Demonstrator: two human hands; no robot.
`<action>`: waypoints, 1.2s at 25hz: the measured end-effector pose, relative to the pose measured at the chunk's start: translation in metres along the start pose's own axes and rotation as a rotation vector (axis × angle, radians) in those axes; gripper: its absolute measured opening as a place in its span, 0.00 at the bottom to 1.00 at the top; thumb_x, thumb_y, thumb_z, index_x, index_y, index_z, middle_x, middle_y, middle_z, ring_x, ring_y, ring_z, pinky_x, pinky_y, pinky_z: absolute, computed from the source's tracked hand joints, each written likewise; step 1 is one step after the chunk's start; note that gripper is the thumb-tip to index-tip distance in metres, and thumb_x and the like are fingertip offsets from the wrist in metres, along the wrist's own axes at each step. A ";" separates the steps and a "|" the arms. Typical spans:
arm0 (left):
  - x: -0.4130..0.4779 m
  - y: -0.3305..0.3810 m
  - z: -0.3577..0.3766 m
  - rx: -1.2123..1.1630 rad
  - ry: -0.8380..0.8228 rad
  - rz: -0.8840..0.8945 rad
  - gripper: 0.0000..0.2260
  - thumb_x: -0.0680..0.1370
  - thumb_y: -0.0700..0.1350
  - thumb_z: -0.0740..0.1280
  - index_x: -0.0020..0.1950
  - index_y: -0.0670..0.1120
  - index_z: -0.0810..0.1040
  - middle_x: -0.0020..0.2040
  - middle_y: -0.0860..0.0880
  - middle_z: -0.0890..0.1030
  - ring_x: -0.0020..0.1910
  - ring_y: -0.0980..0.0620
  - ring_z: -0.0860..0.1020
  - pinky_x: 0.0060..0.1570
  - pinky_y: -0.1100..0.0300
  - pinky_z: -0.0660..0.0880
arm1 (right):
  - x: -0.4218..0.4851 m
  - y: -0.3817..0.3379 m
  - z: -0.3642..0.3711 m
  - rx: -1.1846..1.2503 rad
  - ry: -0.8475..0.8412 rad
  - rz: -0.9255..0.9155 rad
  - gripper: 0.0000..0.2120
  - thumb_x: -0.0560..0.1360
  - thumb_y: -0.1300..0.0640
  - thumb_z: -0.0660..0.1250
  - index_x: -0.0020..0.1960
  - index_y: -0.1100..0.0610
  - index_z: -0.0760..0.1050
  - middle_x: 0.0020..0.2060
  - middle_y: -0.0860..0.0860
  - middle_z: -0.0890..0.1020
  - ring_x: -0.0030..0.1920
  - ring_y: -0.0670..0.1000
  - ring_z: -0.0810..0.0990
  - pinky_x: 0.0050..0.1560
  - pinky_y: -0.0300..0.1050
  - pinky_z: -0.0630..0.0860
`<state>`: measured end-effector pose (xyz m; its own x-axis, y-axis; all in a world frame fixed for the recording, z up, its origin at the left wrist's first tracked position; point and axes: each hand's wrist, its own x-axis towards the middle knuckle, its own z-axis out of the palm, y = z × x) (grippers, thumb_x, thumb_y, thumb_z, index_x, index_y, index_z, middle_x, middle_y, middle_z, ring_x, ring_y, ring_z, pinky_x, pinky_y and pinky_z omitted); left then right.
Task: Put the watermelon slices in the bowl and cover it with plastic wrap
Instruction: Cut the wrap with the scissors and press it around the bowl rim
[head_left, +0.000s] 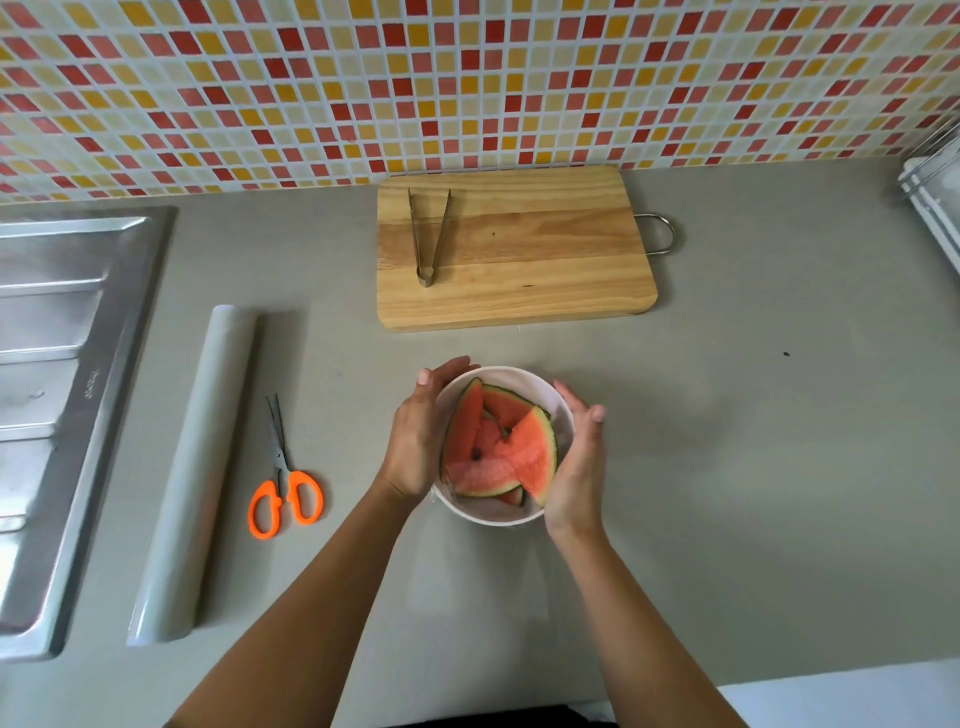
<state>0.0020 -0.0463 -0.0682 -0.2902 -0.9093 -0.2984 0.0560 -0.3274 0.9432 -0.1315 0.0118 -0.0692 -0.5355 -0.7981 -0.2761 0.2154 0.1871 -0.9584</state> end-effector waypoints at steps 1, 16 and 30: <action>0.000 0.001 0.000 0.001 0.017 -0.026 0.26 0.72 0.69 0.53 0.57 0.58 0.79 0.62 0.45 0.79 0.64 0.44 0.75 0.66 0.40 0.67 | 0.001 0.001 0.001 0.021 0.009 0.018 0.28 0.69 0.29 0.47 0.53 0.43 0.76 0.57 0.51 0.80 0.59 0.49 0.77 0.61 0.46 0.72; -0.008 0.005 -0.010 -0.145 0.016 0.005 0.27 0.75 0.65 0.43 0.65 0.55 0.72 0.64 0.57 0.76 0.65 0.59 0.73 0.62 0.62 0.70 | 0.005 -0.017 -0.013 -0.139 -0.053 -0.047 0.32 0.73 0.35 0.40 0.66 0.47 0.69 0.65 0.42 0.71 0.64 0.36 0.68 0.60 0.26 0.62; 0.002 0.013 -0.016 0.054 -0.001 -0.087 0.33 0.77 0.65 0.40 0.68 0.48 0.71 0.62 0.53 0.77 0.64 0.54 0.74 0.62 0.58 0.70 | 0.023 -0.016 -0.018 -0.251 0.036 0.134 0.39 0.67 0.27 0.37 0.59 0.45 0.75 0.62 0.47 0.76 0.65 0.49 0.71 0.64 0.43 0.65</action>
<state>0.0170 -0.0565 -0.0590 -0.2924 -0.8778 -0.3795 -0.0211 -0.3908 0.9202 -0.1617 0.0012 -0.0619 -0.5453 -0.7369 -0.3996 0.0798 0.4289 -0.8998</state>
